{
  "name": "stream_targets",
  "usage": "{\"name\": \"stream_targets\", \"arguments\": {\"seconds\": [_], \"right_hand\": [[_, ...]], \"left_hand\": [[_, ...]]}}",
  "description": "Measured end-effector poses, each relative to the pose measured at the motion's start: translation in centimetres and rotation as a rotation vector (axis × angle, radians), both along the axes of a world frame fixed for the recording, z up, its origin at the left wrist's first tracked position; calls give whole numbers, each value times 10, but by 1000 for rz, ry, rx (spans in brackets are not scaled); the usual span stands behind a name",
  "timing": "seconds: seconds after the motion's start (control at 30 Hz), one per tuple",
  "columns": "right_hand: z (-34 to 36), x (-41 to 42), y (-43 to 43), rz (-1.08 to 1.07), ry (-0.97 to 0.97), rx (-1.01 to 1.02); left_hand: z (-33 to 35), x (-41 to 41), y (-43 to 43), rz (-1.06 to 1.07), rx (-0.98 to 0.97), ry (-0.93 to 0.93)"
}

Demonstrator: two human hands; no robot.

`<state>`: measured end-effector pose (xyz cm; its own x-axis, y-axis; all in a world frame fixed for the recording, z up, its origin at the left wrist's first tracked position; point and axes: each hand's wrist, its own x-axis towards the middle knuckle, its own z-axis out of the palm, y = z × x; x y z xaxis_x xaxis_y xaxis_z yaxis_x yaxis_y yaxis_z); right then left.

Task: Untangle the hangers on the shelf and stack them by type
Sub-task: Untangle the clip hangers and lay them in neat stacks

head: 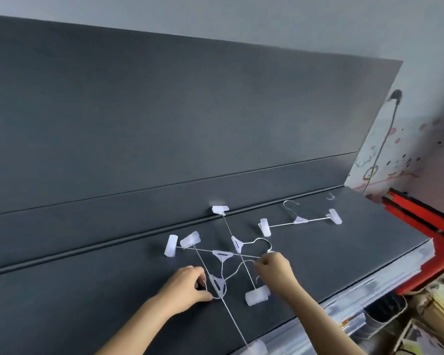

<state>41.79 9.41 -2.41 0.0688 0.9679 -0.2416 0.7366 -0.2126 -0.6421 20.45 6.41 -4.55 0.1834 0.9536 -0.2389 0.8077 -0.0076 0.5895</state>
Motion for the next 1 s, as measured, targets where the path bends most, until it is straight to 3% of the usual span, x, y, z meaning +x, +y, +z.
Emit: {"name": "stream_targets", "arguments": {"seconds": [0.1, 0.2, 0.33, 0.57, 0.7, 0.77, 0.87, 1.0], "right_hand": [[36, 12, 13, 106, 298, 44], [67, 26, 24, 134, 509, 86], [83, 49, 43, 71, 597, 150], [69, 52, 46, 181, 343, 347], [66, 41, 42, 215, 288, 454], [71, 37, 44, 223, 323, 460], [78, 26, 43, 280, 356, 441], [75, 6, 35, 369, 391, 350]], "left_hand": [[11, 4, -2, 95, -81, -165], [27, 14, -8, 245, -168, -461], [44, 32, -13, 446, -199, -710], [51, 44, -10, 547, -176, -550], [42, 45, -12, 485, -186, -313], [42, 43, -10, 515, -53, -256], [56, 44, -4, 550, 205, -343], [76, 55, 3, 493, 373, -440]]}}
